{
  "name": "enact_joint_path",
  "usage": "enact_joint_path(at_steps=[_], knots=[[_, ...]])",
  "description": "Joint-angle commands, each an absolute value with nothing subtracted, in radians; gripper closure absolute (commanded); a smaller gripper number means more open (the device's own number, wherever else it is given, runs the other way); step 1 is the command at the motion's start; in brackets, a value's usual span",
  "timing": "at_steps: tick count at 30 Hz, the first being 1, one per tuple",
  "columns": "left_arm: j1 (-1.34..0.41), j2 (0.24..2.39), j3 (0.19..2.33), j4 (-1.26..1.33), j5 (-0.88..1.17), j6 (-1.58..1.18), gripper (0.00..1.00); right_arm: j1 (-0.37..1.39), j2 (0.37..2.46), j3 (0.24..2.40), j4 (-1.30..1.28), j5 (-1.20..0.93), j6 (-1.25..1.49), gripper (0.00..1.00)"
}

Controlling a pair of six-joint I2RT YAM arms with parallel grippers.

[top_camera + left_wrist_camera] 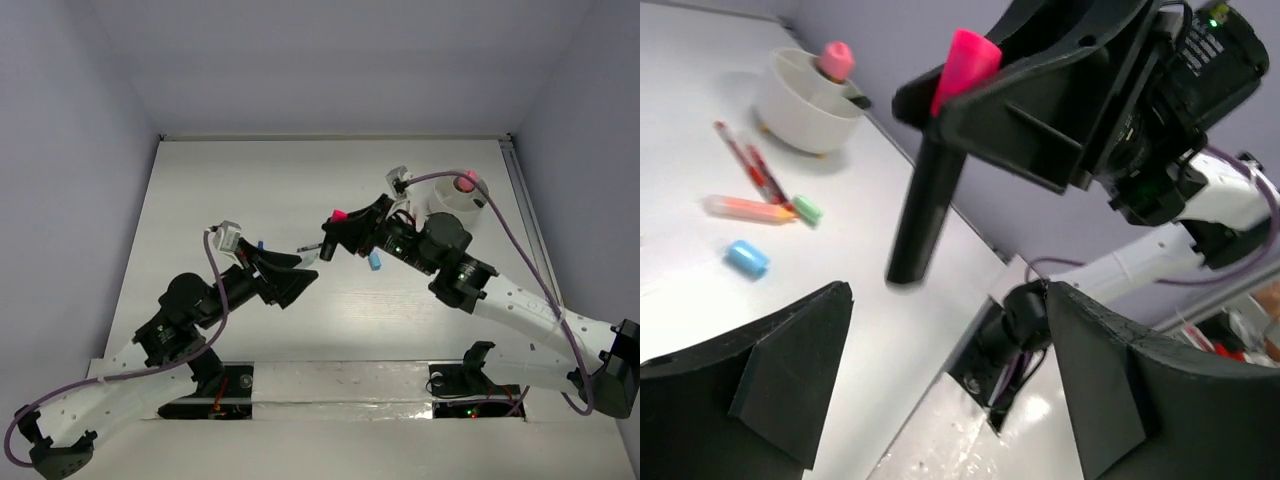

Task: Sort the stationery into containers
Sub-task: Place the pen in the storage box.

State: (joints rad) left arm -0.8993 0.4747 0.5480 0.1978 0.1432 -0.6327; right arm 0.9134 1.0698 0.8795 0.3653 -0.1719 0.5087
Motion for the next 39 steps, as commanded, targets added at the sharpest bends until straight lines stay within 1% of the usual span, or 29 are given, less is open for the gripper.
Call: enact_joint_path(at_steps=[1, 2, 4, 6, 7, 10, 11, 15, 19, 23, 25, 28, 32, 39], knots=[[-0.899, 0.414, 0.63, 0.077, -0.003, -0.604, 0.21, 0.858, 1.019, 0.953, 0.272, 0.163, 0.376, 1.0], [-0.899, 0.405, 0.635, 0.027, -0.052, -0.603, 0.19, 0.838, 1.009, 0.959, 0.235, 0.217, 0.356, 1.0], [-0.899, 0.374, 0.647, 0.002, -0.072, -0.595, 0.17, 0.752, 0.986, 0.974, 0.203, 0.337, 0.315, 1.0], [-0.899, 0.351, 0.656, -0.034, -0.078, -0.586, 0.14, 0.672, 0.983, 0.995, 0.14, 0.374, 0.301, 1.0], [-0.899, 0.345, 0.673, -0.044, -0.08, -0.58, 0.14, 0.585, 0.995, 1.017, 0.117, 0.4, 0.305, 1.0], [-0.899, 0.333, 0.715, -0.109, -0.078, -0.554, 0.13, 0.438, 1.025, 1.035, 0.052, 0.403, 0.36, 1.0], [-0.899, 0.327, 0.748, -0.154, -0.084, -0.528, 0.12, 0.355, 1.044, 1.032, 0.048, 0.435, 0.376, 1.0], [-0.899, 0.302, 0.814, -0.256, -0.142, -0.453, 0.11, 0.163, 1.084, 1.016, 0.057, 0.497, 0.439, 1.0], [-0.899, 0.246, 0.792, -0.275, -0.152, -0.39, 0.1, 0.008, 1.137, 1.014, 0.086, 0.515, 0.479, 1.0], [-0.899, 0.206, 0.727, -0.253, -0.178, -0.356, 0.1, -0.047, 1.221, 1.037, 0.144, 0.577, 0.424, 1.0], [-0.899, 0.166, 0.69, -0.227, -0.164, -0.356, 0.1, -0.048, 1.268, 1.042, 0.176, 0.59, 0.373, 1.0], [-0.899, 0.135, 0.692, -0.227, -0.158, -0.339, 0.09, -0.058, 1.321, 1.037, 0.268, 0.578, 0.293, 1.0], [-0.899, 0.135, 0.692, -0.238, -0.176, -0.331, 0.07, -0.058, 1.44, 1.063, 0.336, 0.564, 0.219, 1.0], [-0.861, 0.161, 0.689, -0.227, -0.134, -0.313, 0.07, -0.058, 1.569, 1.132, 0.394, 0.568, 0.114, 1.0]])
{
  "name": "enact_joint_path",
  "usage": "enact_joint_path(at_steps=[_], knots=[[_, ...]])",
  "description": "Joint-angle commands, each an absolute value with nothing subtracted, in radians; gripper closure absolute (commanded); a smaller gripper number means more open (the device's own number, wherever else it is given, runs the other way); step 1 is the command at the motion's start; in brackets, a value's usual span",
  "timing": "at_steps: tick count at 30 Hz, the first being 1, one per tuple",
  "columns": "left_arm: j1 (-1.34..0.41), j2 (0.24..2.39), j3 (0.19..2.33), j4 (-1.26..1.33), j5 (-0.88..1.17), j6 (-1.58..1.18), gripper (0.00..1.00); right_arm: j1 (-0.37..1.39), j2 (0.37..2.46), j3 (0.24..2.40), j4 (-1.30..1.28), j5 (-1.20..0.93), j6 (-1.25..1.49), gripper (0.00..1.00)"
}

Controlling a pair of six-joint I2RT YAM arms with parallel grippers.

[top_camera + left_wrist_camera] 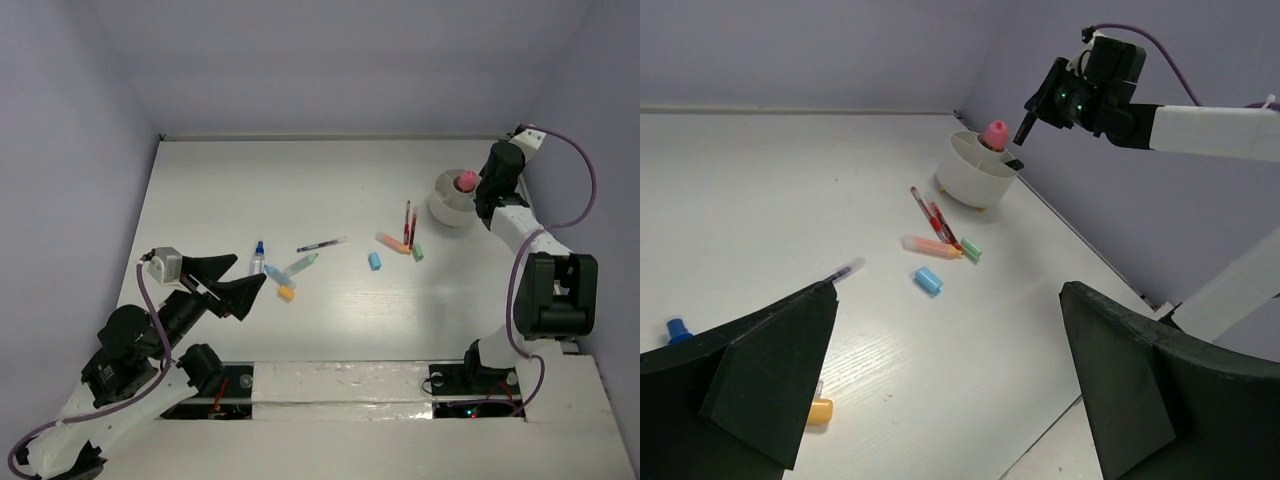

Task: Sort the stationery into containers
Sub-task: Place the pen in the storage box.

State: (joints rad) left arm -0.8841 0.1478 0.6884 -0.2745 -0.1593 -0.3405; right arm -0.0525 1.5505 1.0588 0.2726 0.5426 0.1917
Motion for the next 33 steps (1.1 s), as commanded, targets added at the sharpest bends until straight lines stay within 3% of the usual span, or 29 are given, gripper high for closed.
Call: enact_joint_path(at_steps=[1, 16, 21, 29, 33], knots=[[-0.851, 0.167, 0.687, -0.226, -0.127, -0.313, 0.07, -0.058, 1.58, 1.14, 0.397, 0.568, 0.103, 1.0], [-0.552, 0.232, 0.657, -0.14, 0.189, -0.282, 0.07, -0.058, 1.683, 1.103, 0.426, 0.526, 0.181, 0.97], [-0.552, 0.233, 0.657, -0.141, 0.183, -0.284, 0.07, -0.058, 1.677, 1.094, 0.413, 0.555, 0.187, 0.78], [-0.552, 0.227, 0.655, -0.141, 0.181, -0.285, 0.07, -0.058, 1.68, 1.104, 0.379, 0.557, 0.186, 0.73], [-0.552, 0.227, 0.657, -0.141, 0.183, -0.285, 0.07, -0.058, 1.68, 1.115, 0.345, 0.563, 0.196, 0.56]])
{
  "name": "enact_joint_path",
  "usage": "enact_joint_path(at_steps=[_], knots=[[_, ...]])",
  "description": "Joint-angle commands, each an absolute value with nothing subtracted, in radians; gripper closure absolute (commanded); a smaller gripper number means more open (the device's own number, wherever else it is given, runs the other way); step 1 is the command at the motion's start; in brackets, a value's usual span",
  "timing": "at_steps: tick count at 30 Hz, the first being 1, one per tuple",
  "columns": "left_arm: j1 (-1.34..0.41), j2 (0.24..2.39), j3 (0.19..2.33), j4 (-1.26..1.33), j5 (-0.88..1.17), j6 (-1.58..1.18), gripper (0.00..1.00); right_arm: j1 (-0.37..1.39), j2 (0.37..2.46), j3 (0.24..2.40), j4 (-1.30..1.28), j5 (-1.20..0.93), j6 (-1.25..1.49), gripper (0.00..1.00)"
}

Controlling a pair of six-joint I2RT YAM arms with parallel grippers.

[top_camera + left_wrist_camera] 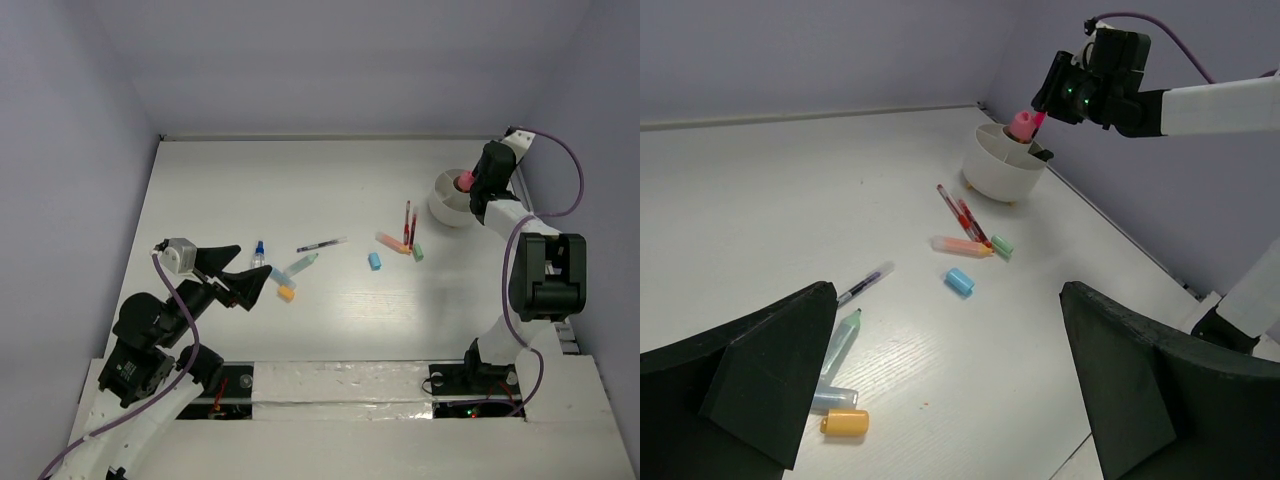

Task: Sort the stationery into containers
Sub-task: Place the pen in the storage box.

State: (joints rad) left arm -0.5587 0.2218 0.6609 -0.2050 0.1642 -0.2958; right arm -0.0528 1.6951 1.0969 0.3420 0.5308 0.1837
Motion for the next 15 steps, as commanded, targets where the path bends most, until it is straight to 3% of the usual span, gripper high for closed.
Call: enact_joint_path(at_steps=[1, 7, 15], knots=[[-0.552, 0.229, 0.655, -0.141, 0.183, -0.284, 0.07, -0.058, 1.678, 1.118, 0.338, 0.563, 0.201, 0.53], [-0.552, 0.226, 0.657, -0.14, 0.186, -0.284, 0.06, -0.058, 1.644, 1.153, 0.262, 0.574, 0.232, 0.32], [-0.552, 0.222, 0.657, -0.143, 0.173, -0.285, 0.06, 0.014, 1.49, 1.169, 0.17, 0.499, 0.273, 0.31]])
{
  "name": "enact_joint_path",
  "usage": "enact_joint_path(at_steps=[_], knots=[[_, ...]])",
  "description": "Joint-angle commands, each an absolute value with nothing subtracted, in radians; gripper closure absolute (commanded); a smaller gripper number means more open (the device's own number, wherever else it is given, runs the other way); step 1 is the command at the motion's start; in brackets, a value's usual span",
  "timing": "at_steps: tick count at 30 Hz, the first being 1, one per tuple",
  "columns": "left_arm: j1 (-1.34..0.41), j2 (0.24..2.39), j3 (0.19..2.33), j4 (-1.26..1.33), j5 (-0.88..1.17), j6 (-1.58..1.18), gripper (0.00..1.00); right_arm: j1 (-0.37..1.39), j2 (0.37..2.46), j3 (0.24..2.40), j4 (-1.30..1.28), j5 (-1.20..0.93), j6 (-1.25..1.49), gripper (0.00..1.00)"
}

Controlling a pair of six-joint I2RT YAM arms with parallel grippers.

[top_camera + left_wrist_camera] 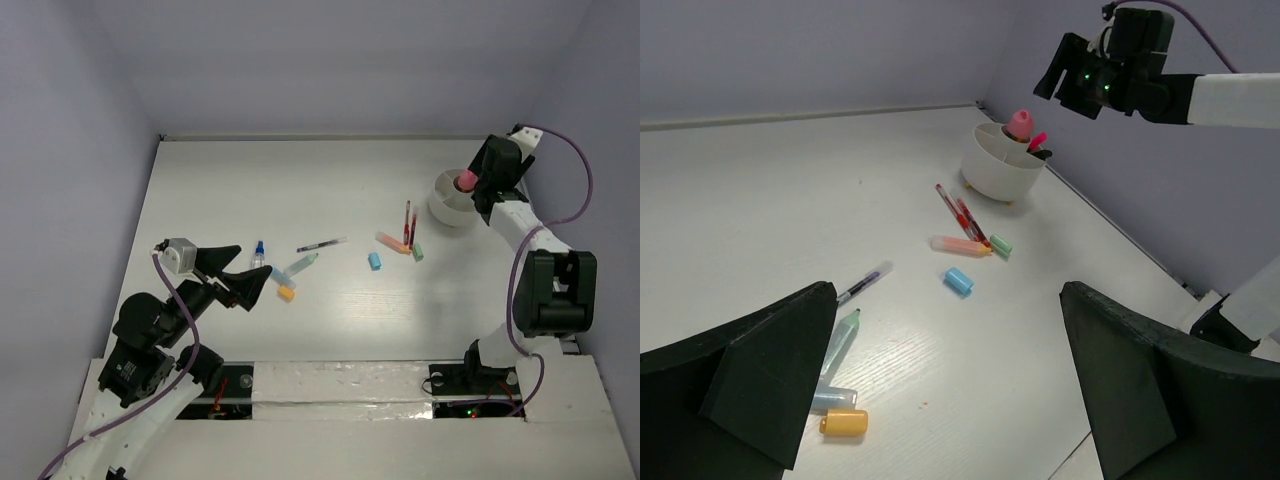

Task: Sort the stationery into containers
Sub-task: Place the pen in the storage box, then pick up the stationery from the center of the board.

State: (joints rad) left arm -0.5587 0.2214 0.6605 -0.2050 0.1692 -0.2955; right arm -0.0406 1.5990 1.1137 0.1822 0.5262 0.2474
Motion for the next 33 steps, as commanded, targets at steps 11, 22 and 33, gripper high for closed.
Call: enact_joint_path(at_steps=[11, 22, 33], knots=[[-0.502, 0.192, 0.678, -0.209, -0.047, -0.317, 0.14, 0.584, 1.581, 1.328, -0.042, 0.278, 0.327, 0.9], [-0.425, 0.163, 0.678, -0.218, -0.117, -0.334, 0.3, 0.92, 1.96, 1.652, -0.159, 0.107, 0.434, 0.19], [-0.396, 0.137, 0.669, -0.213, -0.114, -0.341, 0.3, 1.035, 2.169, 1.816, -0.277, 0.172, 0.59, 0.2]])
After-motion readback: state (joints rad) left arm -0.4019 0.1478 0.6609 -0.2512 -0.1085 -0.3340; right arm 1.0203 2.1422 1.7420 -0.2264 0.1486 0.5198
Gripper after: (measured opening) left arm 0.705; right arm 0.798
